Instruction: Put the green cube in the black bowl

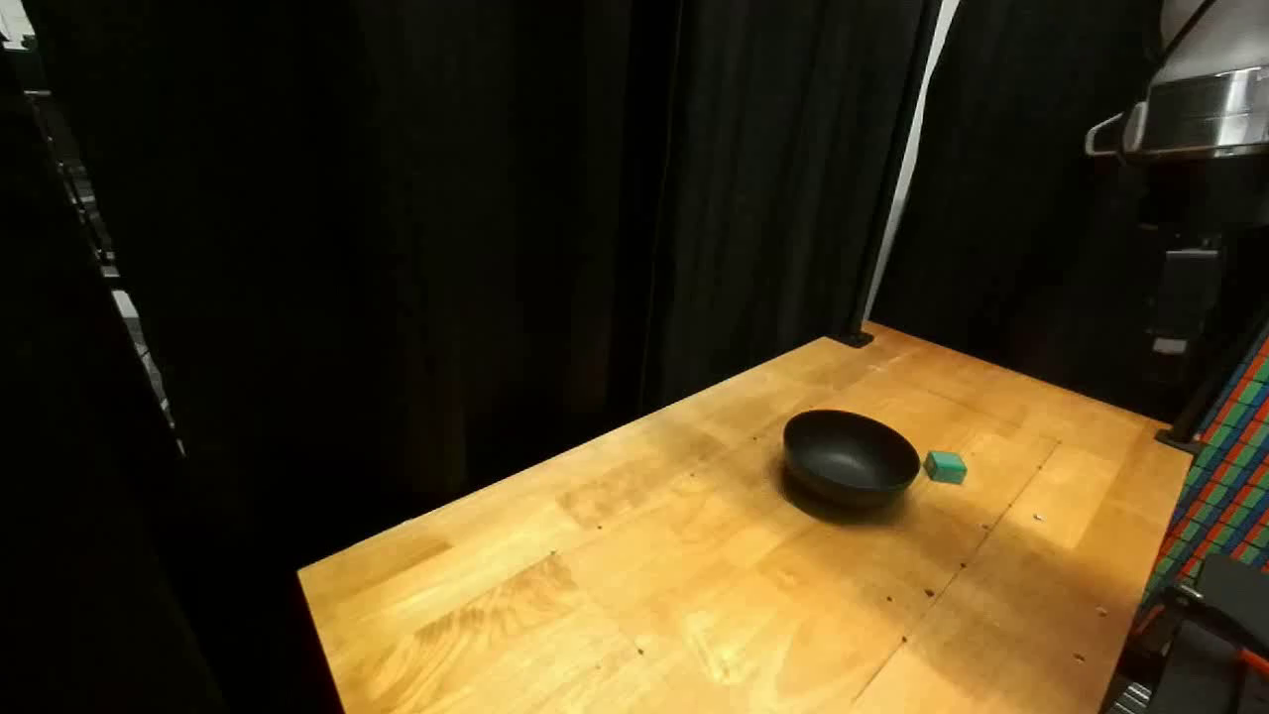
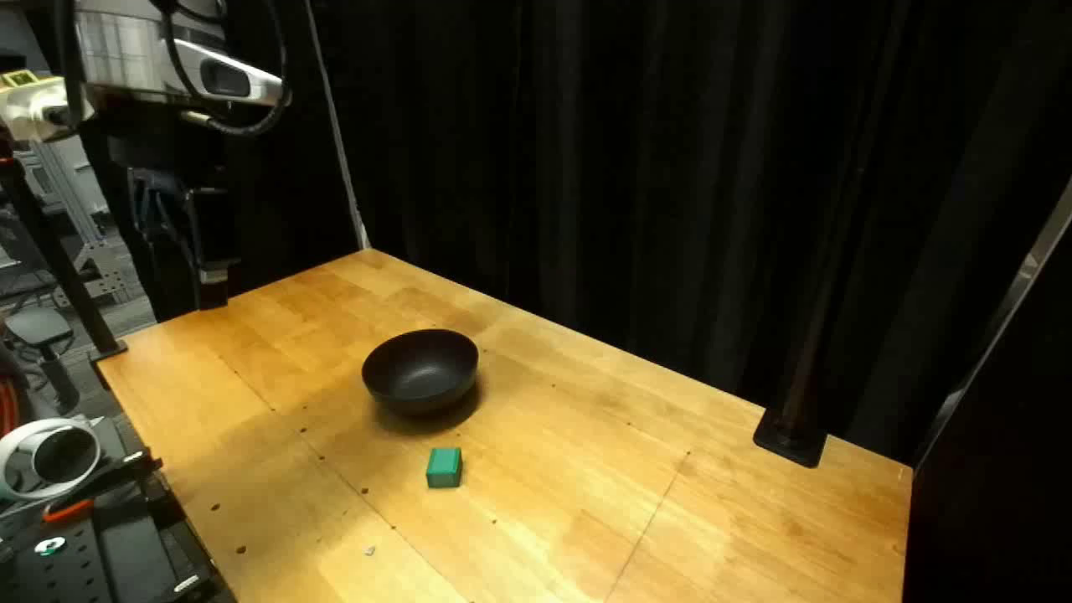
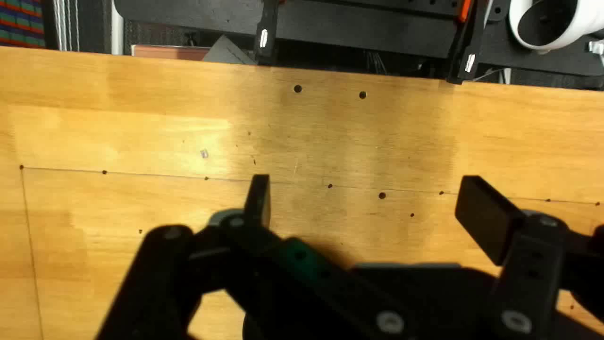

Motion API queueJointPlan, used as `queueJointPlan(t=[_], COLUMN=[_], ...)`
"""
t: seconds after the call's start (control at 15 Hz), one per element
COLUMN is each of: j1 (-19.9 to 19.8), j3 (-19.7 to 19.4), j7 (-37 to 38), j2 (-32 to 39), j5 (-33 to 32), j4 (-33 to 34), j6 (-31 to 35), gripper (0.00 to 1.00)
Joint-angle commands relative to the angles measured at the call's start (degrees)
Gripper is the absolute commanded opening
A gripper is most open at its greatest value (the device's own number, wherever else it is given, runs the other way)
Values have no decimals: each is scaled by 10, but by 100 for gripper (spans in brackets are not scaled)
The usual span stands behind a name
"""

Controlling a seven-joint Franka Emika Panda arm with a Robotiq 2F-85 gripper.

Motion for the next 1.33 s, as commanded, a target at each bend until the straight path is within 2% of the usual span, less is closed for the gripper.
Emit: queueJointPlan(t=[0.0, 1.0, 1.07, 1.27], j1=[4, 4, 4, -3], j3=[-4, -4, 0, 1], j7=[2, 2, 8, 50], j2=[0, 0, 6, 63], j5=[-2, -2, -4, 3], j4=[1, 2, 3, 4], j6=[-1, -1, 6, 87], gripper=[100, 100, 100, 100])
